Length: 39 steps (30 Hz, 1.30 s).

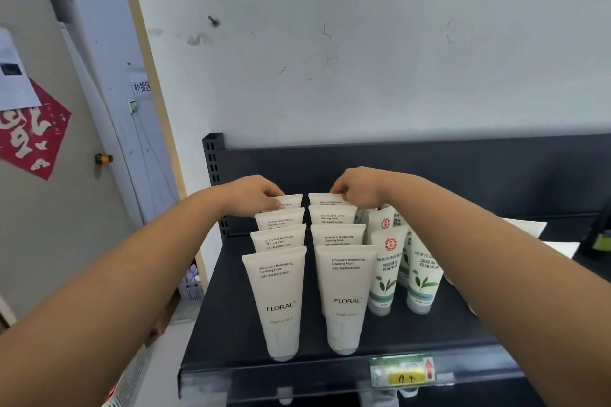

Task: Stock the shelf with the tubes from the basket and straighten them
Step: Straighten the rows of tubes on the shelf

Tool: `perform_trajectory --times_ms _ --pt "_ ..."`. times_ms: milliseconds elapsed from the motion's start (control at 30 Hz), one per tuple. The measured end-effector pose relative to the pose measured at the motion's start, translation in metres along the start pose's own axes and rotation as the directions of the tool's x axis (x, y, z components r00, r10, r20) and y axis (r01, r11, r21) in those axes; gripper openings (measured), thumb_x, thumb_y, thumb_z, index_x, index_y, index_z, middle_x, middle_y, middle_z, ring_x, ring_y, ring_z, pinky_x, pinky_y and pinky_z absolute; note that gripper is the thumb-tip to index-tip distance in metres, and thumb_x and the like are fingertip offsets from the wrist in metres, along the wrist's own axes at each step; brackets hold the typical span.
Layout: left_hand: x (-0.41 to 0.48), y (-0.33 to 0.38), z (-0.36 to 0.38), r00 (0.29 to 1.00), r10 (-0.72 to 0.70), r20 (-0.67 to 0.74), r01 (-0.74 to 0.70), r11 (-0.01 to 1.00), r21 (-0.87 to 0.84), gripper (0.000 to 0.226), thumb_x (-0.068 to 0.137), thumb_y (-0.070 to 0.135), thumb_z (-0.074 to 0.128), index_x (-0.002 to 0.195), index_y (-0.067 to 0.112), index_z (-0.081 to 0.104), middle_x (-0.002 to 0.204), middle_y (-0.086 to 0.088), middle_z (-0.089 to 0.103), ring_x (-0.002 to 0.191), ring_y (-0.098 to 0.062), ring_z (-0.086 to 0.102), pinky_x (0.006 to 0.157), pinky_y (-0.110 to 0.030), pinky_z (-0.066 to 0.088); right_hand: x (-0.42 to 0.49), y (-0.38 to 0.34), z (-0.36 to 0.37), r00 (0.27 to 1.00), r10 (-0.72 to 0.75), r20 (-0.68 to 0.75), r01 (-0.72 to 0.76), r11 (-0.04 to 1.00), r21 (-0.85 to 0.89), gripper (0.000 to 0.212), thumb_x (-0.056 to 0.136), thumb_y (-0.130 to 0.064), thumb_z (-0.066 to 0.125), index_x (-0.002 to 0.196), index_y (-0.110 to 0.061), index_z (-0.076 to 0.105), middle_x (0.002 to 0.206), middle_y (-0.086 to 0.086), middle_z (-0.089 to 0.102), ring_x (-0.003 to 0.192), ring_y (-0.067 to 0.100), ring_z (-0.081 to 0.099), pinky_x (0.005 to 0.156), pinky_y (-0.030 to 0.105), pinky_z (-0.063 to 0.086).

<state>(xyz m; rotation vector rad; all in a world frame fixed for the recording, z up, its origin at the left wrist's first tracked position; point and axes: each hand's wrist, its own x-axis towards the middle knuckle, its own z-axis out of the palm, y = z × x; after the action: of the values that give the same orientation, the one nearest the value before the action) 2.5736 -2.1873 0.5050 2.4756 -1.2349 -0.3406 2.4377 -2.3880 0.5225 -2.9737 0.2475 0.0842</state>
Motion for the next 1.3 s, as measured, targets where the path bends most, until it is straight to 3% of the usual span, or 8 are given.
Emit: perform_trajectory --times_ms 233,533,667,767,833,933,1033,1300 --pt "-0.020 0.033 -0.011 0.983 0.114 -0.144 -0.094 0.985 0.142 0.037 0.098 0.037 0.050 0.134 0.027 0.055 0.133 0.010 0.056 0.118 -0.010 0.054 0.096 -0.024 0.040 -0.041 0.024 -0.026 0.995 0.008 -0.104 0.004 0.993 0.115 0.048 0.092 0.001 0.041 0.128 -0.027 0.059 0.127 -0.008 0.063 0.120 0.011 0.055 0.104 0.031 0.042" --pt "-0.050 0.139 -0.004 0.954 0.284 -0.099 -0.262 0.946 0.190 0.023 0.090 0.044 0.062 0.110 0.033 0.067 0.096 0.020 0.063 0.093 0.000 0.059 0.078 -0.020 0.046 -0.121 0.065 -0.027 0.987 0.057 -0.153 -0.047 0.997 0.069 0.015 0.096 -0.027 0.055 0.102 -0.027 0.069 0.103 -0.015 0.067 0.102 0.008 0.061 0.089 0.025 0.044" --pt "-0.040 0.180 0.030 0.962 0.272 0.018 -0.258 0.891 0.374 0.034 0.088 0.042 0.066 0.119 0.029 0.062 0.106 0.014 0.065 0.097 -0.008 0.059 0.081 -0.024 0.044 -0.132 0.064 -0.011 0.998 0.041 -0.044 -0.042 0.999 -0.024 0.029 0.092 -0.044 0.059 0.112 -0.025 0.066 0.106 -0.013 0.063 0.097 0.009 0.059 0.085 0.026 0.045" --pt "-0.021 0.191 0.052 0.988 0.145 0.050 -0.152 0.888 0.435 0.047 0.086 0.041 0.069 0.128 0.023 0.057 0.114 0.008 0.065 0.100 -0.013 0.059 0.084 -0.029 0.047 -0.130 0.067 0.007 1.000 0.018 -0.012 -0.019 0.993 -0.115 0.024 0.094 -0.034 0.056 0.112 -0.020 0.063 0.103 -0.005 0.059 0.093 0.015 0.054 0.077 0.028 0.039" --pt "-0.010 0.193 0.062 0.995 0.072 0.065 -0.095 0.867 0.490 0.044 0.084 0.041 0.070 0.123 0.021 0.061 0.110 0.005 0.066 0.099 -0.017 0.061 0.085 -0.034 0.050 -0.128 0.071 0.015 0.999 0.008 -0.052 -0.015 0.992 -0.128 0.009 0.095 -0.021 0.052 0.088 -0.022 0.058 0.089 -0.007 0.052 0.087 0.018 0.050 0.072 0.030 0.035" --pt "-0.003 0.198 0.074 0.995 0.056 0.085 -0.093 0.836 0.541 0.018 0.089 0.033 0.066 0.086 0.015 0.063 0.081 0.003 0.060 0.080 -0.019 0.057 0.067 -0.030 0.044 -0.127 0.078 0.019 0.996 -0.016 -0.090 0.005 0.993 -0.115 0.029 0.092 -0.014 0.050 0.067 -0.026 0.042 0.075 -0.007 0.048 0.081 0.021 0.050 0.067 0.032 0.036" --pt "-0.005 0.205 0.076 0.993 0.076 0.091 -0.114 0.821 0.559 0.036 0.091 0.029 0.064 0.062 0.022 0.044 0.065 0.006 0.047 0.063 -0.014 0.046 0.057 -0.027 0.033 -0.130 0.082 0.017 0.994 -0.061 -0.091 0.048 0.989 -0.137 0.020 0.092 -0.014 0.053 0.073 -0.020 0.050 0.078 -0.003 0.054 0.081 0.021 0.052 0.065 0.029 0.037" --pt "-0.016 0.219 0.085 0.980 0.110 0.163 -0.186 0.785 0.591 0.021 0.090 0.032 0.065 0.080 0.015 0.056 0.072 0.007 0.052 0.071 -0.016 0.050 0.065 -0.029 0.039 -0.151 0.100 0.012 0.987 -0.150 -0.052 0.145 0.986 -0.088 0.040 0.094 -0.017 0.058 0.061 -0.031 0.039 0.062 -0.015 0.041 0.061 0.001 0.040 0.054 0.018 0.025"
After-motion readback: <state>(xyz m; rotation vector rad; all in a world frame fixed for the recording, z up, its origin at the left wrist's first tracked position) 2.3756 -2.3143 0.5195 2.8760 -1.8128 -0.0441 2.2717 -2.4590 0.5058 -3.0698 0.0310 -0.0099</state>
